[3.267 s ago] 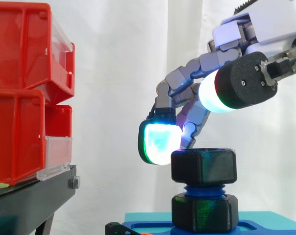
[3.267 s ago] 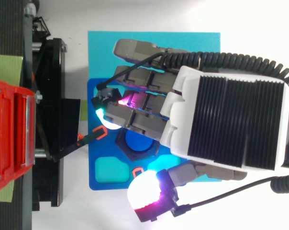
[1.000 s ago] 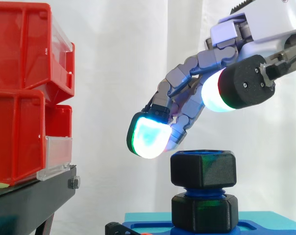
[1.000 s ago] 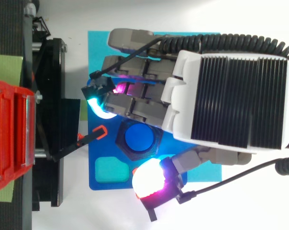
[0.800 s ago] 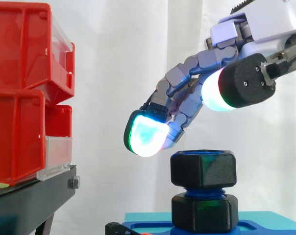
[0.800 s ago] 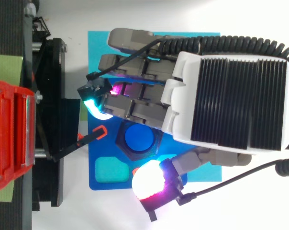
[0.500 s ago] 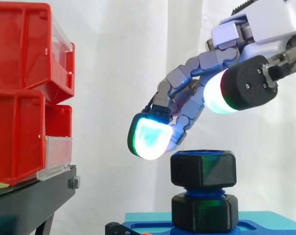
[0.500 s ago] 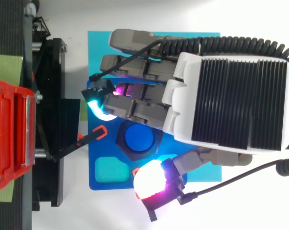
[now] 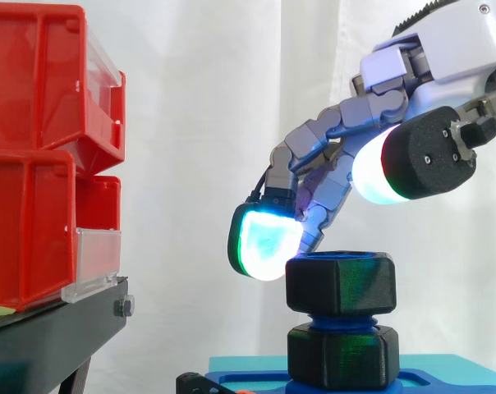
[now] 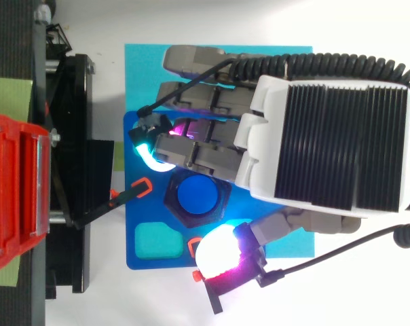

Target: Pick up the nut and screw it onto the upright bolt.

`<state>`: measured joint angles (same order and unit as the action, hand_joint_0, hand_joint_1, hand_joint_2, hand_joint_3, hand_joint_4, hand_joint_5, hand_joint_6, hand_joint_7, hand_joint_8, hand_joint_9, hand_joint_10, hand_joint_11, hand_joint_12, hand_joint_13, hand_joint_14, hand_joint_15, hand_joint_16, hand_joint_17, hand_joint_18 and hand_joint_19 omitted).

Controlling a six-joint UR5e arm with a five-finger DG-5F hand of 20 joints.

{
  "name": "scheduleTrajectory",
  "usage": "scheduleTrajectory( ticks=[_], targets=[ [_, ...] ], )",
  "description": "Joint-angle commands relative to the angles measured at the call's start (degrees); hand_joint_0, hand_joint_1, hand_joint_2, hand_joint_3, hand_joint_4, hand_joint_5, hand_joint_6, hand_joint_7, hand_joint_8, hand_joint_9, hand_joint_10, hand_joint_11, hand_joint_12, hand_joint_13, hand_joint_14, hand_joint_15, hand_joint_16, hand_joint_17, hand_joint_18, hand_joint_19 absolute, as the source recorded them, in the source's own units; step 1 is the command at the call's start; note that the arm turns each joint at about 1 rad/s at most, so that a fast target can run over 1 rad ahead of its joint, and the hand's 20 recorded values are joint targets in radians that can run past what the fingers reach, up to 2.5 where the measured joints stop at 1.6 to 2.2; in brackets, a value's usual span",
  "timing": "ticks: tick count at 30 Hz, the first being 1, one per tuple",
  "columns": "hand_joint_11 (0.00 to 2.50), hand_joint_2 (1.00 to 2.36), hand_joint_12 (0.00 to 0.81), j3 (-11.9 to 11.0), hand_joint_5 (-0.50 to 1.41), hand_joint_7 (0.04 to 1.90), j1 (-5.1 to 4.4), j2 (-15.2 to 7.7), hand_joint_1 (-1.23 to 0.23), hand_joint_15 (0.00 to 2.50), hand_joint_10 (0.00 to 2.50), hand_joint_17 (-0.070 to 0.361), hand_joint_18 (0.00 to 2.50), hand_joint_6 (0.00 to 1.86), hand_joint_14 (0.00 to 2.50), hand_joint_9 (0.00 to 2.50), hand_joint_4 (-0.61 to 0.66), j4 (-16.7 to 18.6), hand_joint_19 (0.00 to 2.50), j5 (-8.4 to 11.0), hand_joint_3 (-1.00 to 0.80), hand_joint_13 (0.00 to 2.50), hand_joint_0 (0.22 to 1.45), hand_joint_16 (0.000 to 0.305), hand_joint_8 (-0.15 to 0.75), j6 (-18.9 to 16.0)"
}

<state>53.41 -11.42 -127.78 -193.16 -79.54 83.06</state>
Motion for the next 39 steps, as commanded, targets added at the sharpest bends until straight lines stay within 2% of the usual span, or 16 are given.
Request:
scheduleTrajectory(
  ticks=[1, 13, 25, 26, 29, 32, 34, 35, 37, 38, 39],
  targets=[
    [0.0, 1.0, 0.242, 0.03, -0.04, 1.07, 0.0, -0.02, -0.24, 0.0, 0.0, 0.042, 0.02, 0.5, 0.0, 0.59, 0.23, -0.03, 0.0, 0.0, -0.5, 0.5, 0.49, 0.019, 0.212, 0.0],
    [0.0, 1.0, 0.202, 0.03, 0.01, 1.4, 0.0, 0.07, -0.28, 0.0, 0.0, 0.023, 0.22, 0.5, 0.0, 0.86, 0.18, -0.47, 0.0, 0.0, -0.5, 0.68, 0.52, 0.01, 0.227, 0.0],
    [0.0, 1.0, 0.173, -0.06, 0.05, 1.63, 0.88, 0.07, -0.31, 0.0, 0.0, 0.015, 0.38, 0.5, 0.0, 1.05, 0.11, -1.78, 0.0, -1.49, -0.5, 0.83, 0.53, 0.007, 0.24, 0.18],
    [0.0, 1.0, 0.171, -0.24, 0.05, 1.63, 1.14, 0.07, -0.31, 0.0, 0.0, 0.015, 0.38, 0.5, 0.0, 1.05, 0.11, -2.49, 0.0, -1.49, -0.5, 0.83, 0.53, 0.007, 0.241, 0.18],
    [0.0, 1.0, 0.146, -0.85, 0.06, 1.44, 1.58, 0.07, -0.33, 0.0, 0.0, 0.008, 0.51, 0.57, 0.0, 1.2, 0.08, -3.89, 0.0, -1.49, -0.5, 0.94, 0.54, 0.003, 0.229, 0.44],
    [0.0, 1.0, 0.113, -2.87, 0.07, 1.31, 2.63, 0.07, -0.34, 0.0, 0.0, -0.003, 0.63, 0.63, 0.0, 1.51, 0.05, -8.64, 0.0, -1.49, -0.5, 1.07, 0.55, 0.001, 0.233, 1.93],
    [0.03, 1.0, 0.09, -3.58, 0.07, 1.28, 2.9, 0.07, -0.35, 0.0, 0.0, -0.014, 0.69, 0.63, 0.0, 1.75, 0.05, -9.34, 0.0, -1.49, -0.5, 1.15, 0.55, 0.006, 0.228, 2.11],
    [0.04, 1.0, 0.09, -4.37, 0.07, 1.28, 3.16, 0.07, -0.35, 0.0, 0.0, -0.014, 0.7, 0.63, 0.0, 1.76, 0.05, -11.45, 0.0, -1.49, -0.5, 1.15, 0.55, 0.006, 0.229, 3.08],
    [0.1, 1.0, 0.087, -5.34, 0.08, 1.3, 3.6, 0.07, -0.35, 0.0, 0.0, -0.017, 0.71, 0.61, 0.0, 1.82, 0.07, -13.3, 0.0, -1.58, -0.5, 1.16, 0.55, 0.008, 0.224, 4.04],
    [0.1, 1.0, 0.09, -5.69, 0.08, 1.33, 3.69, 0.07, -0.35, 0.0, 0.0, -0.017, 0.71, 0.59, 0.0, 1.81, 0.07, -13.74, 0.0, -1.58, -0.5, 1.16, 0.55, 0.007, 0.23, 4.31],
    [0.09, 1.0, 0.098, -6.04, 0.09, 1.44, 3.86, 0.07, -0.35, 0.0, 0.0, -0.014, 0.7, 0.54, 0.0, 1.76, 0.08, -14.09, 0.0, -1.58, -0.5, 1.14, 0.55, 0.006, 0.234, 4.48]
  ],
)
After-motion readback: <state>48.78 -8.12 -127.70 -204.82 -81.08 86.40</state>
